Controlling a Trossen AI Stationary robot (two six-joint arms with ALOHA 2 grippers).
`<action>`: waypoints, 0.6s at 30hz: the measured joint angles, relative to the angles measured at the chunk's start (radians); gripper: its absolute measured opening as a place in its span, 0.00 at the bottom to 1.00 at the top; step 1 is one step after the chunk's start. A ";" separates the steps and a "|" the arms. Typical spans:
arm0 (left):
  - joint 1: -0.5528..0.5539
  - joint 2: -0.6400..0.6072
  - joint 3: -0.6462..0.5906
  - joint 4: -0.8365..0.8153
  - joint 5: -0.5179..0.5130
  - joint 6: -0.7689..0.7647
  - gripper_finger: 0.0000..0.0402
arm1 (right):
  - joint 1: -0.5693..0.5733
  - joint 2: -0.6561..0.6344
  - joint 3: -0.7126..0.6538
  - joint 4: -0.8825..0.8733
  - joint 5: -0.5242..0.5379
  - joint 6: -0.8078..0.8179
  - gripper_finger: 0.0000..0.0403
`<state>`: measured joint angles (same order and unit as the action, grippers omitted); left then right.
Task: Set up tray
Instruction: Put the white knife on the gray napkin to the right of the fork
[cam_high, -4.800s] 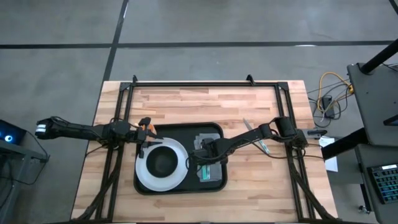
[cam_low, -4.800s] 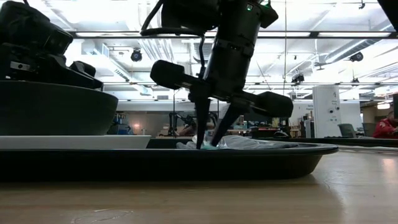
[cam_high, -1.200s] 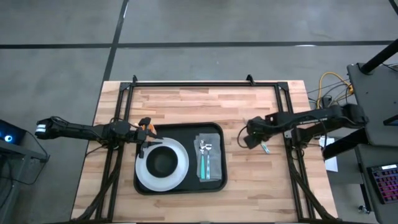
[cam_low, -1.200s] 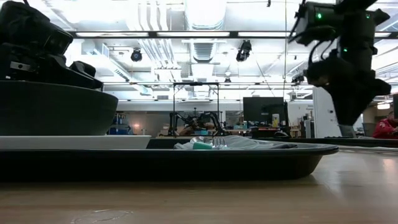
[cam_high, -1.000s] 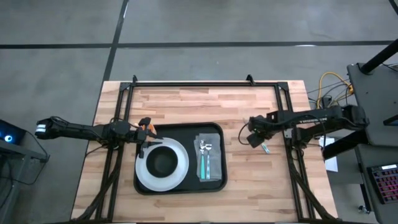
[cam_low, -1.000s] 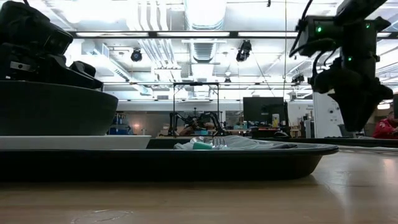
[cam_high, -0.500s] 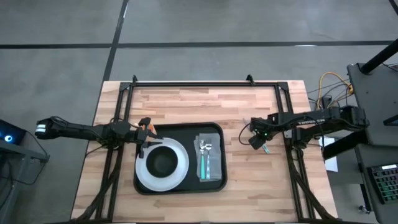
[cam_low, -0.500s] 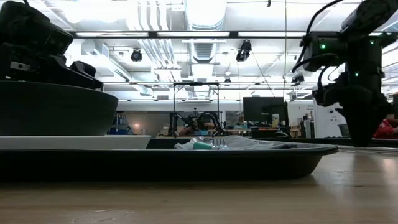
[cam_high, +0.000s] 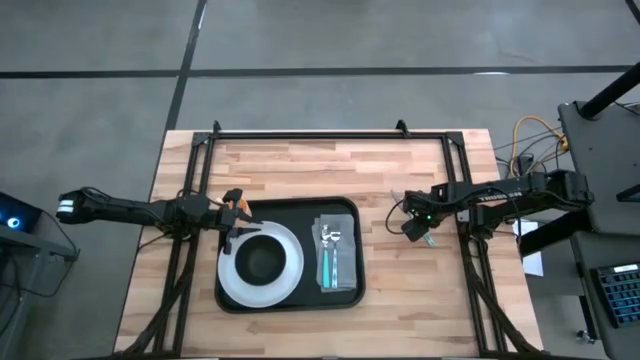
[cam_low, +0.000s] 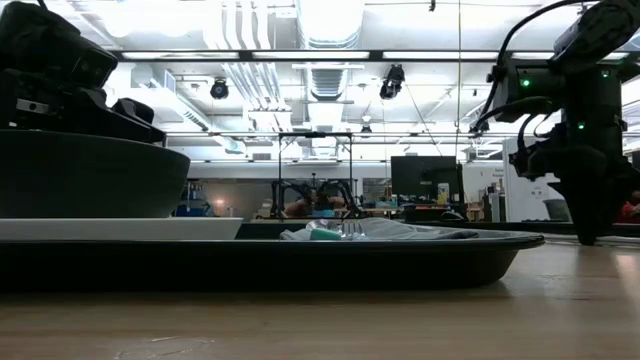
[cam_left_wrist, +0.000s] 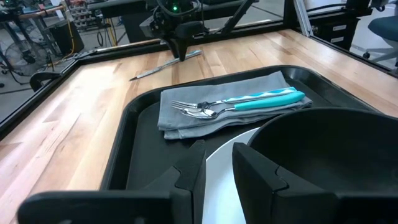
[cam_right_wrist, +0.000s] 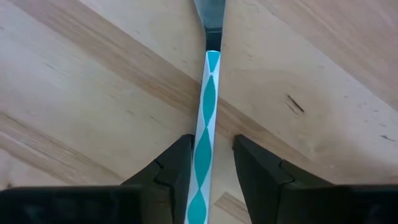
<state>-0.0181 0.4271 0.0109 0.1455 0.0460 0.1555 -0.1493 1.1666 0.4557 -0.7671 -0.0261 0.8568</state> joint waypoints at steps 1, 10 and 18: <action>0.000 0.000 0.000 0.000 0.000 0.000 0.15 | 0.000 0.000 0.000 0.000 0.000 0.000 0.25; 0.000 0.000 0.000 0.000 0.000 0.000 0.15 | 0.000 -0.001 0.000 0.004 -0.005 -0.023 0.05; 0.000 0.000 0.000 0.000 0.000 0.000 0.15 | 0.001 0.001 0.007 0.026 -0.004 0.057 0.05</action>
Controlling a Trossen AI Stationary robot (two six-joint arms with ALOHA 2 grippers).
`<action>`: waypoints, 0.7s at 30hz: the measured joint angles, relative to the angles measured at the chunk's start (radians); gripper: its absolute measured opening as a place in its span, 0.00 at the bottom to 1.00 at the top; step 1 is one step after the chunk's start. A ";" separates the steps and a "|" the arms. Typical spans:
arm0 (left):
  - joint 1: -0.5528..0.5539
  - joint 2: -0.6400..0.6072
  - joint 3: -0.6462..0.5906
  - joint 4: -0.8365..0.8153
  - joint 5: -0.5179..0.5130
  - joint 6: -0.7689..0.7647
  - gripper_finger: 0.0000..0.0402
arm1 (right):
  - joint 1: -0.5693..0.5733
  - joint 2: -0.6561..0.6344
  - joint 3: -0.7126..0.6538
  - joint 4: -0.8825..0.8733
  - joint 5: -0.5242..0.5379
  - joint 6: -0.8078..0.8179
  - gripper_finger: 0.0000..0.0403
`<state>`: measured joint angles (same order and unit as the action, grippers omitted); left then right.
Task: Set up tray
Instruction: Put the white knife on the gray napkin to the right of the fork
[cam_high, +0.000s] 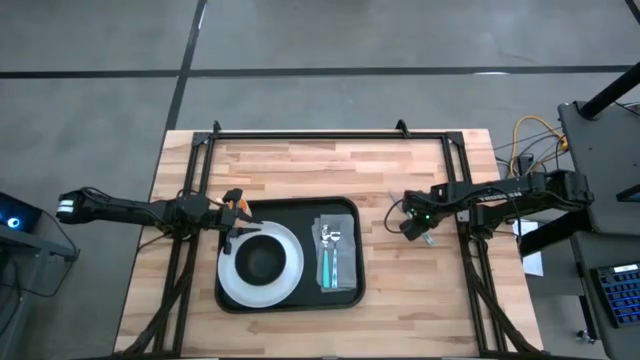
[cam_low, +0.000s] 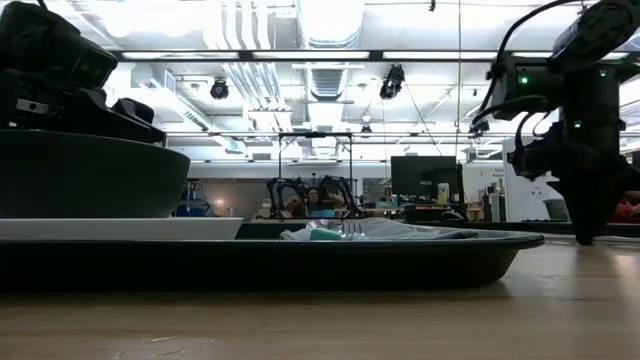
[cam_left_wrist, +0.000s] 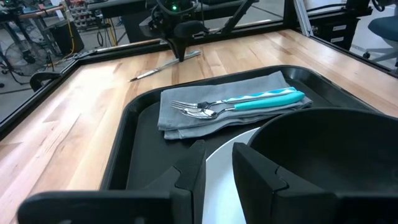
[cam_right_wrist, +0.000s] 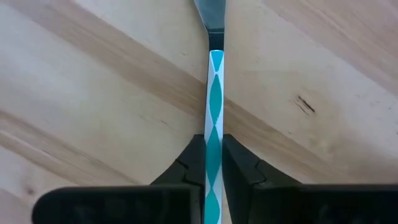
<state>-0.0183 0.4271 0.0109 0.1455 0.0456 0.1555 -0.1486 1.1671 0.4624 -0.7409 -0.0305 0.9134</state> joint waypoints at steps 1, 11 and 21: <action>0.000 0.000 0.000 0.000 0.000 0.000 0.15 | 0.000 0.000 0.004 0.012 0.004 0.020 0.05; 0.000 0.000 0.000 0.000 0.000 0.000 0.15 | 0.000 0.000 0.095 0.018 0.007 0.179 0.04; 0.000 0.000 0.000 0.000 0.000 0.000 0.15 | 0.076 0.014 0.126 0.024 0.004 0.381 0.04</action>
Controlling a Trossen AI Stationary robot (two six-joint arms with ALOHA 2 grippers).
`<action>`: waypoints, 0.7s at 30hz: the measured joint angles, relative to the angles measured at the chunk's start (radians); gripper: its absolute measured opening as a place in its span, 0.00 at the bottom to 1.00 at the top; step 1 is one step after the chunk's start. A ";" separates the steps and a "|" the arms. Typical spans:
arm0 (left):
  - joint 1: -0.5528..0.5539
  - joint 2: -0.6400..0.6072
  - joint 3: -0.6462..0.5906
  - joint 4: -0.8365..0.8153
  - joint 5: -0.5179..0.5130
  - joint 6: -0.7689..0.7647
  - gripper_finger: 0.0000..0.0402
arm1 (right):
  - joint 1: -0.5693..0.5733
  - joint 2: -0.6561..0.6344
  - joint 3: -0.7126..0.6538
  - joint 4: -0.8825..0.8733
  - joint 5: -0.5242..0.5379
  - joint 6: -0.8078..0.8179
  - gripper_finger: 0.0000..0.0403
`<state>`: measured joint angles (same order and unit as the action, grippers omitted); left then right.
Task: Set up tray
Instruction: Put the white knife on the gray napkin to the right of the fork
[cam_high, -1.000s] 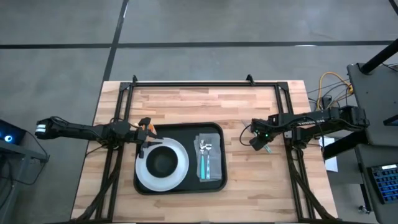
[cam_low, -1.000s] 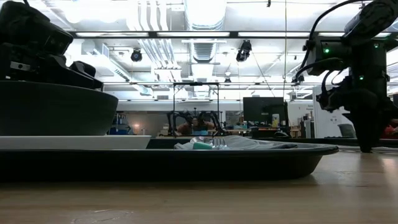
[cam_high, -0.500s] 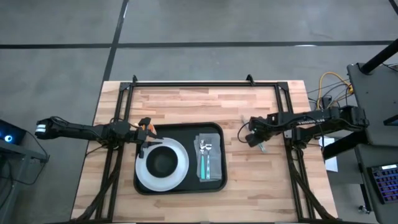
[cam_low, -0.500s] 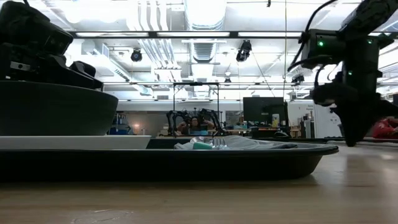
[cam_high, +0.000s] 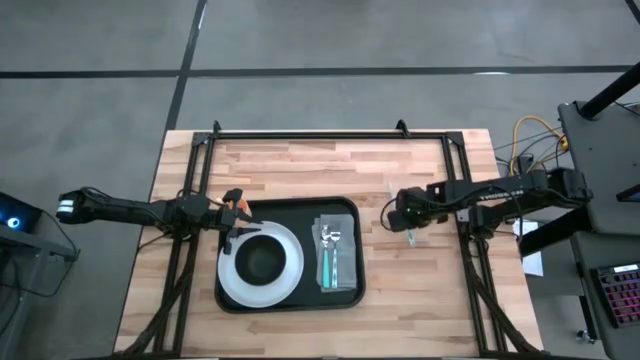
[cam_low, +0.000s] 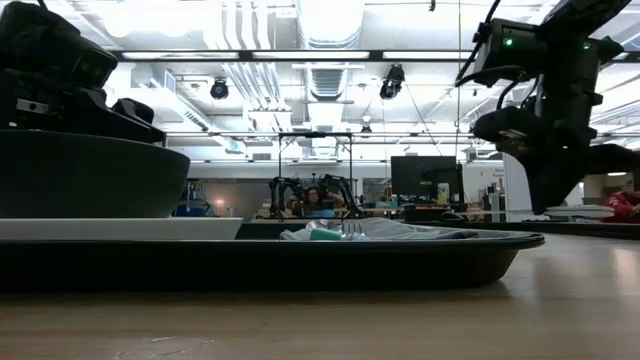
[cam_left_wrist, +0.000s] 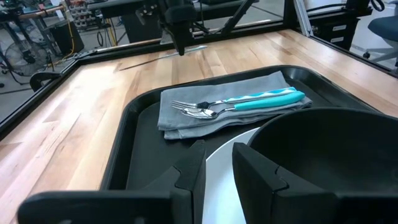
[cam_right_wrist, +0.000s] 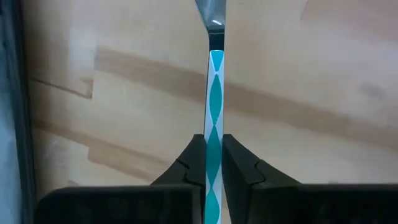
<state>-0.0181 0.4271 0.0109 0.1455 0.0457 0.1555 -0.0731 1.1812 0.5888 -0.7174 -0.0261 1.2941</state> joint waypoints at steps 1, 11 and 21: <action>0.000 0.000 0.000 0.000 0.000 0.000 0.15 | 0.017 0.006 0.000 0.005 -0.001 0.028 0.04; 0.000 0.000 0.000 0.000 0.000 0.000 0.15 | 0.172 0.077 0.058 0.128 0.066 0.254 0.04; 0.000 0.000 0.000 0.000 0.000 0.000 0.15 | 0.265 0.306 0.262 0.121 0.081 0.401 0.05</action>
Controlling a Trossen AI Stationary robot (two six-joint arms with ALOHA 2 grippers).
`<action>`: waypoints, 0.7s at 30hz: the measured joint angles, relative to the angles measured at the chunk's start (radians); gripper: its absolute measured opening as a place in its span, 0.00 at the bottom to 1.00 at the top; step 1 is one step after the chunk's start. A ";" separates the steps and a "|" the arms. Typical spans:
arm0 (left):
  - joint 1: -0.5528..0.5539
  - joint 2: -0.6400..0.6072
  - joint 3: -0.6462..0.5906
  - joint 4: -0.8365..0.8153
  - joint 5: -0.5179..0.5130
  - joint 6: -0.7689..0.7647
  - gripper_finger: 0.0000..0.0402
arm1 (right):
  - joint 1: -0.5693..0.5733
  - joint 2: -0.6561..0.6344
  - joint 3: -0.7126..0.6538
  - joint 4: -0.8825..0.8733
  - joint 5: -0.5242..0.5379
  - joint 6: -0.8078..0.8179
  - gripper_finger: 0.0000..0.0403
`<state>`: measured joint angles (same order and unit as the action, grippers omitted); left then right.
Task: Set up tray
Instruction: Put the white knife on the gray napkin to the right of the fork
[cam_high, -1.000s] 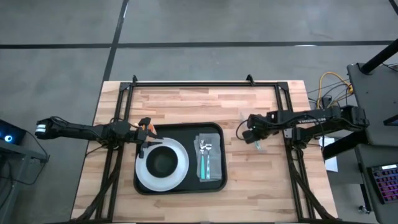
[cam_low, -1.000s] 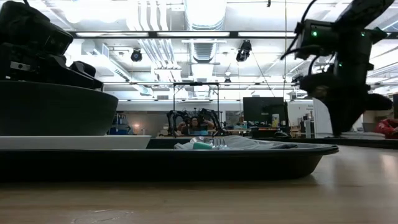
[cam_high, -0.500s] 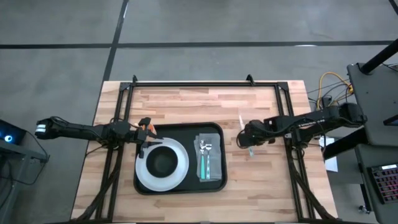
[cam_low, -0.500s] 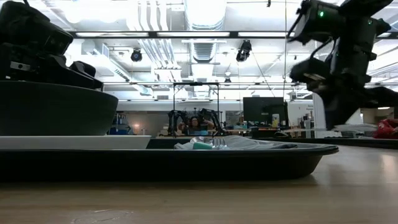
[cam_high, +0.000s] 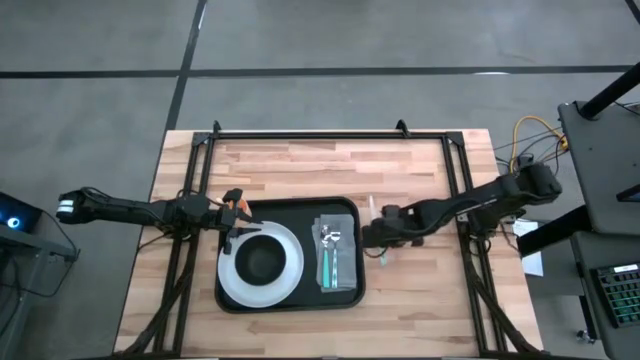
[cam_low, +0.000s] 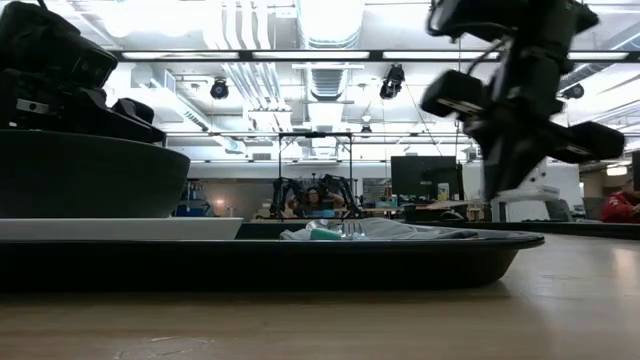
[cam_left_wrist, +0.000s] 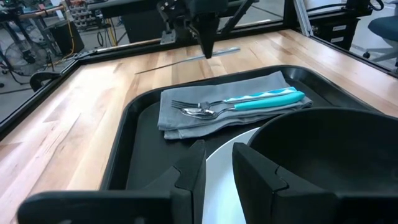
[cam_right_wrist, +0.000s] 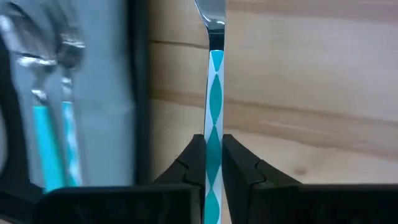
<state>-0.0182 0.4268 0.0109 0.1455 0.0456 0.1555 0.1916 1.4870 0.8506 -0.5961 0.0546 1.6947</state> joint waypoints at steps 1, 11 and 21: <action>0.000 0.000 0.000 0.000 0.000 0.000 0.15 | 0.002 0.024 0.028 0.000 0.001 0.008 0.05; 0.000 0.000 0.000 0.000 0.000 0.000 0.15 | 0.010 0.270 0.323 -0.114 0.001 0.062 0.05; 0.000 0.000 0.000 0.000 0.000 0.000 0.15 | 0.062 0.435 0.545 -0.176 0.050 0.156 0.05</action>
<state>-0.0181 0.4271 0.0109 0.1455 0.0456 0.1555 0.2539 1.9223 1.3952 -0.7717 0.1051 1.8512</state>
